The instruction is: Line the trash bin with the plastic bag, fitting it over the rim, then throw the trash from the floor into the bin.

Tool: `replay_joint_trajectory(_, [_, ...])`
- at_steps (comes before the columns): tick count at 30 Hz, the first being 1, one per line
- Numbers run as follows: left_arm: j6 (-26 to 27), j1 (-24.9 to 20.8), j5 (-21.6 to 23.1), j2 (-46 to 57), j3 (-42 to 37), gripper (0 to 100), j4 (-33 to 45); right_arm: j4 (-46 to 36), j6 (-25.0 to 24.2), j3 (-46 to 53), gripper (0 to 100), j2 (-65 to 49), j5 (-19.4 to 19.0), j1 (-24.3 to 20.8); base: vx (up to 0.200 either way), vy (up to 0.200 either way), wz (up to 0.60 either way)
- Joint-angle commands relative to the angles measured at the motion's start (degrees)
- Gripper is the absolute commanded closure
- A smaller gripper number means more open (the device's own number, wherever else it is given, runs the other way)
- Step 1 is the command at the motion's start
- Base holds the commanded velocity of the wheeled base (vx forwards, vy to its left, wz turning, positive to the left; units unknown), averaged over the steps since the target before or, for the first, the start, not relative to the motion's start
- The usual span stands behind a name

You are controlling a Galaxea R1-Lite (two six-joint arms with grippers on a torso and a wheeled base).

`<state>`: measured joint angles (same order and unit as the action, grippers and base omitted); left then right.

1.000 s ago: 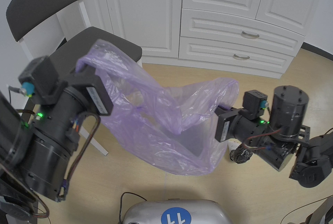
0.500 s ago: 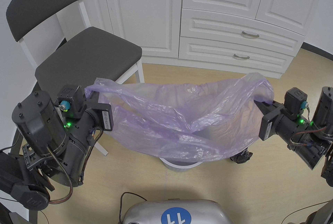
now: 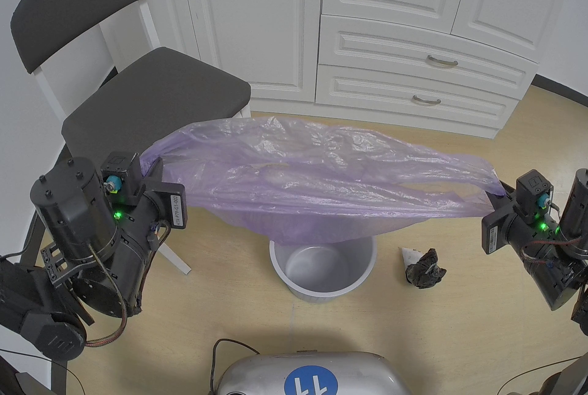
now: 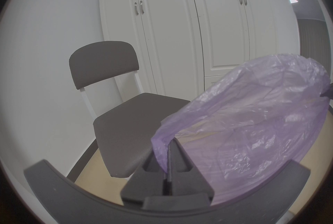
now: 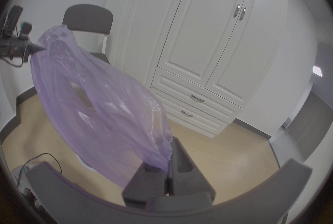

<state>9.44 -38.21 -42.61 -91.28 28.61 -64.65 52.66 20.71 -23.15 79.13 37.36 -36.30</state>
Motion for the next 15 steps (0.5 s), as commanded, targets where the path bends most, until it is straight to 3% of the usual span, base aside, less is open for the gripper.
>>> replay_joint_trajectory(1, [0.06, 0.85, -0.2, -0.04, 0.39, 100, 0.13, -0.02, 0.29, 0.56, 100, 0.59, 0.78, 0.36, 0.0, 0.0, 0.0])
replay_joint_trajectory(15, [-0.21, 1.47, 0.07, 0.32, 1.27, 100, 0.93, 0.33, -0.32, 0.3, 100, 2.7, 0.69, 0.71, 0.0, 0.0, 0.0])
